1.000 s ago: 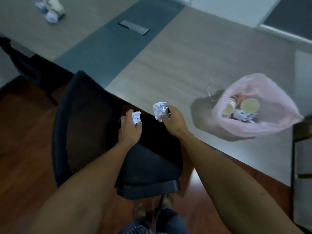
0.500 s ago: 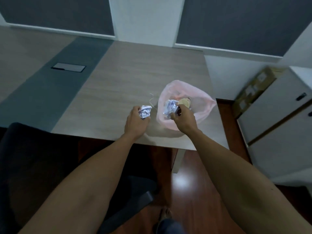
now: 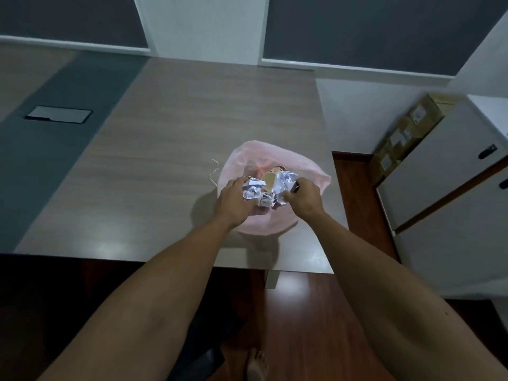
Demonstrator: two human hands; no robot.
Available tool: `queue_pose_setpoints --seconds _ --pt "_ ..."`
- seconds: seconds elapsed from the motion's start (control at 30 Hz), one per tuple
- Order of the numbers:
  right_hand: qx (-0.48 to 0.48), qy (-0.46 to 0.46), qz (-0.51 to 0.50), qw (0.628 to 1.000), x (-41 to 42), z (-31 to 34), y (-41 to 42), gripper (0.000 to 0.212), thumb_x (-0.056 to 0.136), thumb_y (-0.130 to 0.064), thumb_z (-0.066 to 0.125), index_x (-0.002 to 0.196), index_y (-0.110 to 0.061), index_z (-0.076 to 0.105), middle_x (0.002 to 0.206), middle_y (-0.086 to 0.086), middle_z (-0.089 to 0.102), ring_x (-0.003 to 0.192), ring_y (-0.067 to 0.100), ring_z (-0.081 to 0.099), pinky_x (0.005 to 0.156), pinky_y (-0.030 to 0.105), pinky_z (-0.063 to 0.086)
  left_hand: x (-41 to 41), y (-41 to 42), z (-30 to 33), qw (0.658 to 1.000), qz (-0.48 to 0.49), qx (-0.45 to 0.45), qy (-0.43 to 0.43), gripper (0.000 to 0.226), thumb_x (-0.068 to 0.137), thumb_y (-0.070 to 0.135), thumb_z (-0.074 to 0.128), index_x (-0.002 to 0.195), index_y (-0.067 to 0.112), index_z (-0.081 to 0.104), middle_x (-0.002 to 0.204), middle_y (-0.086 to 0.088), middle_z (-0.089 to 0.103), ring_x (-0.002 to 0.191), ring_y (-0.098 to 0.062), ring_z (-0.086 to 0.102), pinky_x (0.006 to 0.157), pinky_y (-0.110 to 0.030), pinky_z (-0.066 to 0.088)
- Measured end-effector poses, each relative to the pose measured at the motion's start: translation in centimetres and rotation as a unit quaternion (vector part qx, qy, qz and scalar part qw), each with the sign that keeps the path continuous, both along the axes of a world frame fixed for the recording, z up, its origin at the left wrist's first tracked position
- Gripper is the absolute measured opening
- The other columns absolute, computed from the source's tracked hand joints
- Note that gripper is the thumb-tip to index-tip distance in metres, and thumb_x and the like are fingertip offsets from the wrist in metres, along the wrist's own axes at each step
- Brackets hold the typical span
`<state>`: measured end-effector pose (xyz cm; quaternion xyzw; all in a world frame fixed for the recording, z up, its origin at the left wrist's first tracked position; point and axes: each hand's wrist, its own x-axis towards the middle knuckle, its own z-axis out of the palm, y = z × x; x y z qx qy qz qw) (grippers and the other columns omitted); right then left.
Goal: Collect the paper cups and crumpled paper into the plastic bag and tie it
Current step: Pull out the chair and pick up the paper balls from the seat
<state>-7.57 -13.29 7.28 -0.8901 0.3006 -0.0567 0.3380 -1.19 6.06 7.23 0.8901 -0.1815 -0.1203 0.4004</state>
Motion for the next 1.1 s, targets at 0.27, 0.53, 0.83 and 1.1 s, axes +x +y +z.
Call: queue_pose_setpoints --seconds 0.27,0.53,0.83,1.1 --pt "0.015 -0.018 -0.031 0.999 1.7 -1.9 -1.9 0.045 0.094 -0.021 0.073 0.135 -0.008 0.060 0.130 0.012 0.066 0.112 0.028 0.066 0.096 0.036 0.052 1.4 -3.6 -2.8 0.999 -0.021 0.030 -0.023 0.053 0.077 0.032 0.073 0.126 0.026 0.054 0.118 0.002 0.057 0.108 -0.026 0.057 0.084 -0.037 0.049" --pt "-0.045 -0.048 0.006 0.998 1.9 -0.4 0.6 0.020 0.096 -0.023 0.058 0.107 -0.012 0.071 0.102 0.008 0.075 0.091 0.028 0.067 0.076 0.035 0.053 1.7 -0.1 -1.1 0.998 0.038 0.019 -0.046 0.027 0.085 0.030 0.065 0.112 0.028 0.069 0.087 0.006 0.072 0.089 -0.024 0.067 0.077 -0.031 0.053" --pt "-0.038 -0.061 0.078 0.994 1.1 2.1 9.5 0.021 0.098 -0.021 0.052 0.105 -0.012 0.070 0.098 0.013 0.073 0.092 0.035 0.065 0.073 0.036 0.047 0.3 12.2 2.9 0.991 0.091 0.051 -0.087 0.031 0.088 0.031 0.058 0.116 0.023 0.069 0.095 0.002 0.073 0.096 -0.026 0.066 0.087 -0.037 0.055" --pt "-0.054 -0.081 0.085 0.992 -2.6 3.6 22.9 0.019 0.095 -0.017 0.056 0.097 -0.008 0.071 0.096 0.015 0.072 0.095 0.036 0.063 0.073 0.037 0.048 -3.1 28.6 5.4 0.987 0.088 0.073 -0.113 0.031 0.095 0.031 0.059 0.122 0.019 0.066 0.103 -0.003 0.072 0.097 -0.025 0.065 0.086 -0.034 0.053"
